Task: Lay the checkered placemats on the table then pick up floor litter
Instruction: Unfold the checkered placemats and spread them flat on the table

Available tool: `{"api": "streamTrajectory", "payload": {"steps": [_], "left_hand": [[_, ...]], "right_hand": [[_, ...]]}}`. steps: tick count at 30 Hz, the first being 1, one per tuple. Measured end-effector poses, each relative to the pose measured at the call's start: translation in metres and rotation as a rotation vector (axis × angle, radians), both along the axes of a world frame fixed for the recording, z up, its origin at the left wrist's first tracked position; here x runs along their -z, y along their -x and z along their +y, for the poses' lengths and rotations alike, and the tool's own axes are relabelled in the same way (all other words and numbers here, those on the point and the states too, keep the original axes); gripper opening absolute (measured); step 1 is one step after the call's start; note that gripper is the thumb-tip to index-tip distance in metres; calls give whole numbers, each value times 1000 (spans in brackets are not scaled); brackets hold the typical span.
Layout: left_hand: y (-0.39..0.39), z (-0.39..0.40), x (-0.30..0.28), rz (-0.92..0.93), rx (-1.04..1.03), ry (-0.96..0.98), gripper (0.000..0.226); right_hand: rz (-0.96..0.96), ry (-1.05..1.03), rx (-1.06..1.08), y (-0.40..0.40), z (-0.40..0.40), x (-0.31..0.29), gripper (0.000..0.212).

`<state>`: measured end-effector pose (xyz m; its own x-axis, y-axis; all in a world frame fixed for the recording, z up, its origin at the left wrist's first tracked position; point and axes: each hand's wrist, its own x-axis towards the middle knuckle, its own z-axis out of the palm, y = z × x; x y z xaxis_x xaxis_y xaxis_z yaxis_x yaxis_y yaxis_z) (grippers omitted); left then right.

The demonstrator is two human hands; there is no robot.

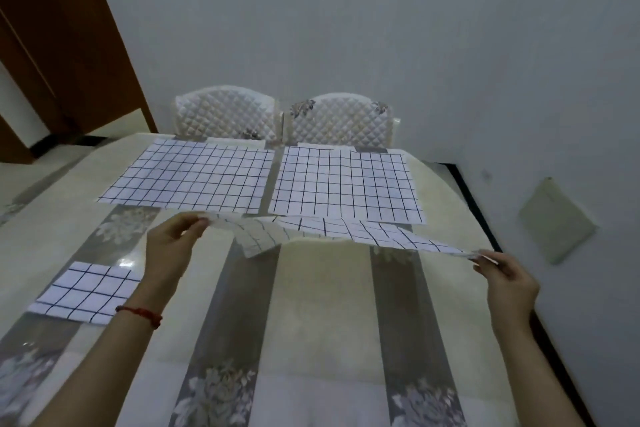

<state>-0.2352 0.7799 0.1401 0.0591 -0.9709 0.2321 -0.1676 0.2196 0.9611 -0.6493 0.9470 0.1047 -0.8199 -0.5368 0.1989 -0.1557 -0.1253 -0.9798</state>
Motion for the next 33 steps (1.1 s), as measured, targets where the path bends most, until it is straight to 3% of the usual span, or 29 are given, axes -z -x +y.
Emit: {"api": "streamTrajectory", "payload": {"steps": [5, 11, 16, 20, 23, 26, 33], "left_hand": [[-10, 28, 60, -99, 27, -159, 35], [-16, 51, 111, -241, 14, -396, 8], [-22, 65, 139, -301, 23, -564, 14], [-16, 68, 147, -184, -87, -734, 26], [-8, 68, 151, -174, -155, -753, 15], [-1, 68, 150, -315, -182, -690, 16], [-2, 70, 155, -382, -189, -691, 25]], "right_hand": [[-81, -194, -57, -3, 32, 50, 40], [-147, -435, -58, -4, 51, 94, 52], [-201, -567, -152, -7, 57, 113, 26], [-318, -609, -114, -10, 57, 121, 20], [-454, -625, -40, -11, 53, 124, 18], [-360, -709, -17, -12, 50, 131, 20], [-176, -867, 4, -23, 48, 130, 22]]}}
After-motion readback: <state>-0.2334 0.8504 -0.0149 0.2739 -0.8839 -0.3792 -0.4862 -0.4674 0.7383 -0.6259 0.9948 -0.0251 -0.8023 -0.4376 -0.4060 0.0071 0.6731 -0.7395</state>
